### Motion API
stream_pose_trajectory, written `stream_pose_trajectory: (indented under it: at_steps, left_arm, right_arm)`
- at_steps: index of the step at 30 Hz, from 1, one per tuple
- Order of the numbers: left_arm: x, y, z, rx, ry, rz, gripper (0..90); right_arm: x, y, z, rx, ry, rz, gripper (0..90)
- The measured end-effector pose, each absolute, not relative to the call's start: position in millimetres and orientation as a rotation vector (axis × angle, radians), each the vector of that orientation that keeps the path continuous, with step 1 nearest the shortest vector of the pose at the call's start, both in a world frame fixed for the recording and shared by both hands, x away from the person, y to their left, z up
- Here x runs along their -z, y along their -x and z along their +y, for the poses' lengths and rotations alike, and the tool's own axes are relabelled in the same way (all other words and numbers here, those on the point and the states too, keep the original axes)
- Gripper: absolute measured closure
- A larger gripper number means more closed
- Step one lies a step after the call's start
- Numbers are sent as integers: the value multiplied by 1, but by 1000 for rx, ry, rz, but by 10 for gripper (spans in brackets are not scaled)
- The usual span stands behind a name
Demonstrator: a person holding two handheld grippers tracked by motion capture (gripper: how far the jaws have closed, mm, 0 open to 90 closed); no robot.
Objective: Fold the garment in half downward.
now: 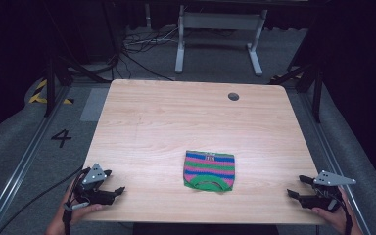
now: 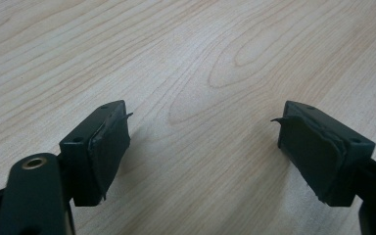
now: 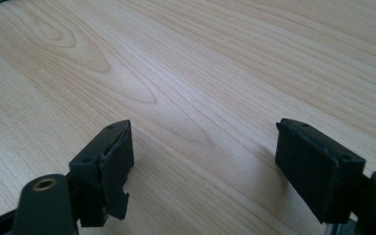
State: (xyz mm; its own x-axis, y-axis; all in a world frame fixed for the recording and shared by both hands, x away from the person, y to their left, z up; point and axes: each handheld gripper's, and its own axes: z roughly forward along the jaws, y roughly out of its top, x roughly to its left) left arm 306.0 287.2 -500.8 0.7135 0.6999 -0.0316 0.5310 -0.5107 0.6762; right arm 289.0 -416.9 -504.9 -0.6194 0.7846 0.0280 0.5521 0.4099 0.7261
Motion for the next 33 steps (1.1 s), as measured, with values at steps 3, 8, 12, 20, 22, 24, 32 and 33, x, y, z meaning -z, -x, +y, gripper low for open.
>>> stream_pose_trajectory:
  at_steps: [3,8,12,20,22,24,32,33]
  left_arm:
    - [501,-305,287,-323,-2231,943,195]
    - [501,-305,287,-324,-2230,951,195]
    - [501,-304,286,-327,-2227,961,195]
    - [501,-304,286,-333,-2227,969,185]
    - [501,-304,286,-334,-2227,970,183]
    - [501,-304,286,-334,-2226,971,182]
    - [501,-305,285,-331,-2223,982,169]
    - [501,-305,285,-335,-2224,985,163]
  right_arm:
    - [505,-289,-417,-1032,-1158,2353,223]
    - [505,-289,-417,-1029,-1159,2352,221]
    - [505,-289,-417,-1029,-1159,2352,221]
    - [505,-289,-417,-1029,-1159,2352,221]
    - [505,-289,-417,-1029,-1159,2352,221]
    - [505,-289,-417,-1029,-1159,2352,221]
    - [505,-289,-417,-1030,-1160,2352,219]
    - [505,-289,-417,-1028,-1163,2351,216]
